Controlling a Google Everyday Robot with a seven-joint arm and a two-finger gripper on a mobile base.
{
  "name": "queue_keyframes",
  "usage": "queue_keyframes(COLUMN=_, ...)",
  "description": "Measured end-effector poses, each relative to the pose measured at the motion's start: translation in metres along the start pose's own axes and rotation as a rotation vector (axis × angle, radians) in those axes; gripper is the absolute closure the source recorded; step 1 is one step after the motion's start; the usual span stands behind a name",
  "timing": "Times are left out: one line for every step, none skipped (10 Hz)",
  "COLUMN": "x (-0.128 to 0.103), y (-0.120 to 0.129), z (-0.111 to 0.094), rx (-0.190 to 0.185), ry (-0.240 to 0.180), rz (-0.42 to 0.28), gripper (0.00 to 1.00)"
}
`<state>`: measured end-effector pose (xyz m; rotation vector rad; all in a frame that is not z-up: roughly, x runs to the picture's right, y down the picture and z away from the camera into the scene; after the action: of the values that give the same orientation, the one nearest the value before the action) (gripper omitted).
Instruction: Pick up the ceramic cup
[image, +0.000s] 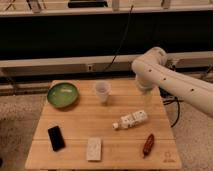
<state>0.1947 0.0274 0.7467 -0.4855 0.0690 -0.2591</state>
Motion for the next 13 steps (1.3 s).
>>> queue_keyframes(x=-0.005, y=-0.005, z=0.002, rx=0.004, ry=0.001, rz=-0.019, gripper=0.2)
queue_keyframes(x=-0.014, y=-0.013, z=0.007, rx=0.01, ry=-0.002, rz=-0.042, gripper=0.2)
queue_keyframes(x=-0.023, y=-0.019, z=0.01, rx=0.017, ry=-0.004, rz=-0.066, gripper=0.2)
queue_keyframes(x=-0.026, y=-0.022, z=0.013, rx=0.02, ry=-0.003, rz=-0.091, gripper=0.2)
queue_keyframes(x=-0.026, y=-0.025, z=0.015, rx=0.023, ry=-0.002, rz=-0.111, gripper=0.2)
queue_keyframes(x=-0.032, y=-0.03, z=0.019, rx=0.028, ry=-0.001, rz=-0.148, gripper=0.2)
queue_keyframes(x=-0.038, y=-0.034, z=0.022, rx=0.032, ry=-0.004, rz=-0.168, gripper=0.2)
queue_keyframes(x=-0.039, y=-0.035, z=0.024, rx=0.033, ry=-0.003, rz=-0.178, gripper=0.2)
queue_keyframes(x=-0.049, y=-0.039, z=0.031, rx=0.035, ry=-0.006, rz=-0.207, gripper=0.2)
queue_keyframes(x=-0.061, y=-0.046, z=0.033, rx=0.044, ry=-0.01, rz=-0.238, gripper=0.2)
queue_keyframes(x=-0.064, y=-0.047, z=0.038, rx=0.041, ry=-0.009, rz=-0.257, gripper=0.2)
queue_keyframes(x=-0.065, y=-0.046, z=0.042, rx=0.037, ry=-0.007, rz=-0.273, gripper=0.2)
queue_keyframes(x=-0.071, y=-0.049, z=0.046, rx=0.037, ry=-0.008, rz=-0.299, gripper=0.2)
